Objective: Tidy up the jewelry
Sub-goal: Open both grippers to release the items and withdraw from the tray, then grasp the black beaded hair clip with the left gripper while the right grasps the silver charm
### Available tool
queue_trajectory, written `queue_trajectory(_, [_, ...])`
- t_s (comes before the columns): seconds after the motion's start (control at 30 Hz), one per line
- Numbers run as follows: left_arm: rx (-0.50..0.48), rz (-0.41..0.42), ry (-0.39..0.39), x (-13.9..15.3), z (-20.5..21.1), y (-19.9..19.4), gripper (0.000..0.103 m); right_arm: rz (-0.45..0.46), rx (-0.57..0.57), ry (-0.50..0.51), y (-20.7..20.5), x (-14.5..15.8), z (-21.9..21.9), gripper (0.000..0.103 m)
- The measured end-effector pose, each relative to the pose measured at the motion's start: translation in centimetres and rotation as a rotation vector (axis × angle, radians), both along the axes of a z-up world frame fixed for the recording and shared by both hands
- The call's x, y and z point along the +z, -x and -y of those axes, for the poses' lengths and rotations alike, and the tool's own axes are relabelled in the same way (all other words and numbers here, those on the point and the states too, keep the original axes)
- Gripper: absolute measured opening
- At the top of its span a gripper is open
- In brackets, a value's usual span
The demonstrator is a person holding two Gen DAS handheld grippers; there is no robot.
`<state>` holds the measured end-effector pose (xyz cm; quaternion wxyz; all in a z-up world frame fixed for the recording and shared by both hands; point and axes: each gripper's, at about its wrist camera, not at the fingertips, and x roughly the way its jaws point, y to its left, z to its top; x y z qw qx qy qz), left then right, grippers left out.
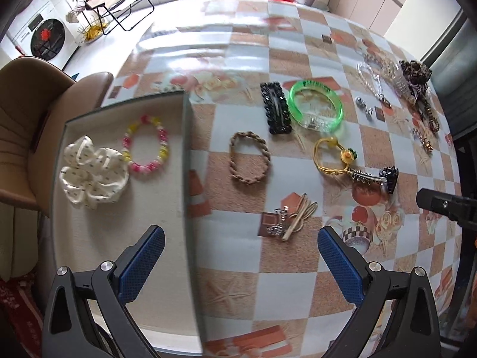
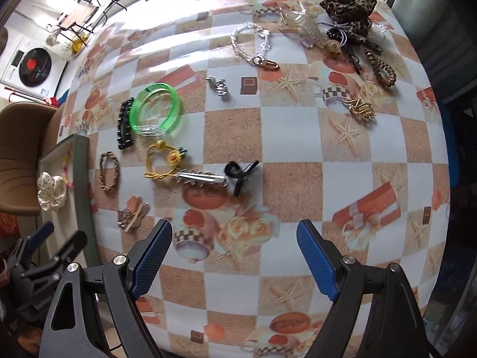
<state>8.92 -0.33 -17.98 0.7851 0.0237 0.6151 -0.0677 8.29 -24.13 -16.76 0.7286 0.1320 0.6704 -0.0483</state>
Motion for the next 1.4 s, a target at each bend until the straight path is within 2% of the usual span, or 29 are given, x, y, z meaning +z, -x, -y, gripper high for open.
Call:
queue_trajectory(0.13, [0.017,0.016,0.003,-0.1,0.8,-1.5,0.103,-0.016,-0.026,-0.028,-0.6,-1.3,1.1,0.088])
queue_trajectory(0.4, [0.055,0.058,-0.035,-1.2,1.9,-8.0,0.103,-0.003,-0.068,-0.040,-2.6,-2.5,2.3,0.088])
queue_trajectory(0.47, [0.043,0.053,-0.057,-1.9,2.4,-9.3,0.094,0.017,-0.053,-0.020,-3.7,-2.5,2.4,0.088])
queue_trajectory(0.63, [0.002,0.014,-0.100,-4.0,3.4,-11.4,0.094,0.053,-0.020,0.016,-6.7,-2.7,2.5,0.087])
queue_trajectory(0.83, [-0.021,-0.018,-0.111,-5.4,3.8,-11.9,0.094,0.051,0.078,0.066,-9.8,-4.3,1.6,0.075])
queue_trajectory(0.97, [-0.025,-0.005,-0.100,-5.6,4.1,-12.8,0.094,0.044,0.125,0.096,-11.1,-5.4,0.7,0.066])
queue_trajectory(1.27, [-0.040,0.004,-0.081,-6.1,5.1,-14.6,0.094,0.084,0.169,0.152,-13.3,-5.9,-0.7,0.063])
queue_trajectory(1.33, [-0.043,0.004,-0.066,-6.1,5.3,-15.0,0.085,0.091,0.180,0.172,-13.8,-6.2,-1.6,0.059])
queue_trajectory(1.4, [-0.046,0.003,-0.052,-6.1,5.4,-15.5,0.080,0.098,0.192,0.190,-14.0,-6.1,-1.9,0.050])
